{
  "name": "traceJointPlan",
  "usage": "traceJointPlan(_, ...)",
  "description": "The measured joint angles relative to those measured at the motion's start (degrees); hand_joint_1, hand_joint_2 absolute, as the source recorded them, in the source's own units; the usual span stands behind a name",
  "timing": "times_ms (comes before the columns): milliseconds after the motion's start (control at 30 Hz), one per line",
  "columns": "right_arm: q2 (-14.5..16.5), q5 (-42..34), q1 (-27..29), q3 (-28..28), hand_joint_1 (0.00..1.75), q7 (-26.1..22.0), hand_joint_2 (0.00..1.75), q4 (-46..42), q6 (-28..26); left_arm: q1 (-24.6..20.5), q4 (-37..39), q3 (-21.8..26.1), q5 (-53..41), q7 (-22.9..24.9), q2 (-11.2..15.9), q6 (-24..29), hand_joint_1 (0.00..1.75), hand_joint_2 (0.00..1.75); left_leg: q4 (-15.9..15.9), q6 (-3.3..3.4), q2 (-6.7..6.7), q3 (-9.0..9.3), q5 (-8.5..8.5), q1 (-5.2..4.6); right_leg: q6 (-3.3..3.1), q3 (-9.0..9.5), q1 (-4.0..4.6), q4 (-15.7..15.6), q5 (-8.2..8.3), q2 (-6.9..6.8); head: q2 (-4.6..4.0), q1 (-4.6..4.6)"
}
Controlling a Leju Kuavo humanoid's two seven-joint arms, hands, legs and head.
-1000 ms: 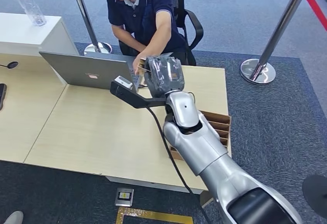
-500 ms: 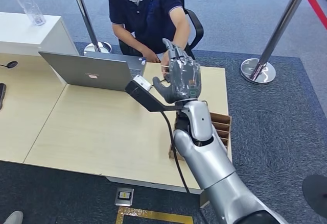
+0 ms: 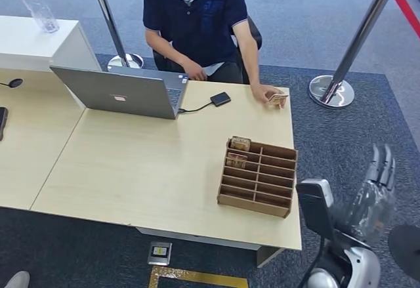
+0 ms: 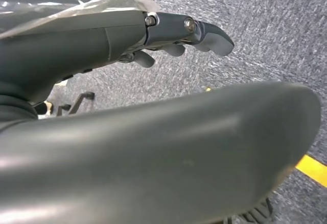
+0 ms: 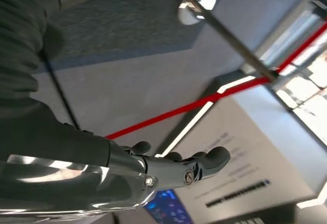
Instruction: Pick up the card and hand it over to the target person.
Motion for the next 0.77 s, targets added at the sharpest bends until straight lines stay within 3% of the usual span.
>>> traceJointPlan(67,-3.9,0.6,-7.0,-9.4,0.00,-0.2,0.00,22.1,-0.5,0.0,0.0,-0.2,-0.2,-0.1,-0.1,0.1,0.00,0.00,-0.1,0.01,0.13,0.09,0.01,0.03,0.02,0.09,0.03,-0.1,0.08,0.15,0.00,0.00)
traceJointPlan(100,-6.1,-0.2,-9.8,-12.8,0.00,-1.5,0.00,31.9,-2.2,0.0,0.0,-0.2,-0.3,-0.2,-0.2,0.1,0.00,0.00,-0.1,0.02,0.19,0.15,0.02,0.05,0.03,0.17,0.05,-0.2,0.12,0.22,0.00,0.00)
traceJointPlan(167,-9.4,-1.4,-13.4,-17.4,0.00,-0.3,0.00,46.8,-1.8,0.0,0.0,-0.5,-0.5,-0.4,-0.3,0.1,0.00,0.87,-0.2,0.05,0.15,0.24,0.06,0.08,0.05,0.31,0.08,-0.3,0.18,0.15,0.00,0.00)
traceJointPlan(233,-10.0,-1.8,-14.0,-19.0,0.00,2.8,0.00,51.5,1.5,0.0,0.0,-0.7,-0.7,-0.5,-0.5,-0.1,0.00,1.75,-0.1,0.05,0.09,0.20,0.03,0.05,0.05,0.28,0.05,-0.2,0.12,0.10,0.00,0.00)
traceJointPlan(300,-9.6,-2.9,-14.1,-20.4,0.00,5.1,0.00,53.0,4.9,0.0,0.0,-0.8,-0.8,-0.5,-0.6,-0.1,0.00,1.75,0.1,0.03,0.14,0.11,-0.04,0.00,0.07,0.14,0.02,0.0,0.04,0.20,0.00,0.00)
traceJointPlan(467,-6.9,-2.8,-13.8,-21.2,0.00,16.0,0.00,54.5,17.5,0.1,0.0,-0.8,-0.8,-0.3,-0.2,0.4,0.00,1.75,0.1,-0.01,0.36,0.04,-0.12,-0.03,0.02,-0.11,-0.06,0.2,-0.01,0.42,0.00,0.00)
traceJointPlan(700,-4.7,-4.2,-14.0,-22.3,0.00,16.9,0.00,54.5,20.8,0.3,0.0,-1.2,-1.3,0.0,0.2,1.4,0.00,1.75,0.2,0.00,0.46,-0.06,-0.10,-0.01,-0.06,-0.27,-0.01,0.3,-0.04,0.50,0.00,0.00)
traceJointPlan(733,-4.5,-4.2,-14.1,-22.3,0.00,16.6,0.44,54.5,20.6,0.3,0.1,-1.3,-1.4,0.2,0.2,1.5,0.00,1.75,0.2,-0.01,0.44,-0.06,-0.11,0.00,-0.06,-0.25,-0.01,0.3,-0.04,0.50,0.00,0.00)
traceJointPlan(767,-4.4,-4.2,-14.2,-22.3,0.00,16.4,0.58,54.5,20.6,0.3,0.1,-1.3,-1.4,0.3,0.2,1.4,0.00,1.75,0.2,-0.01,0.44,-0.06,-0.11,0.00,-0.06,-0.25,-0.01,0.3,-0.04,0.50,0.00,0.00)
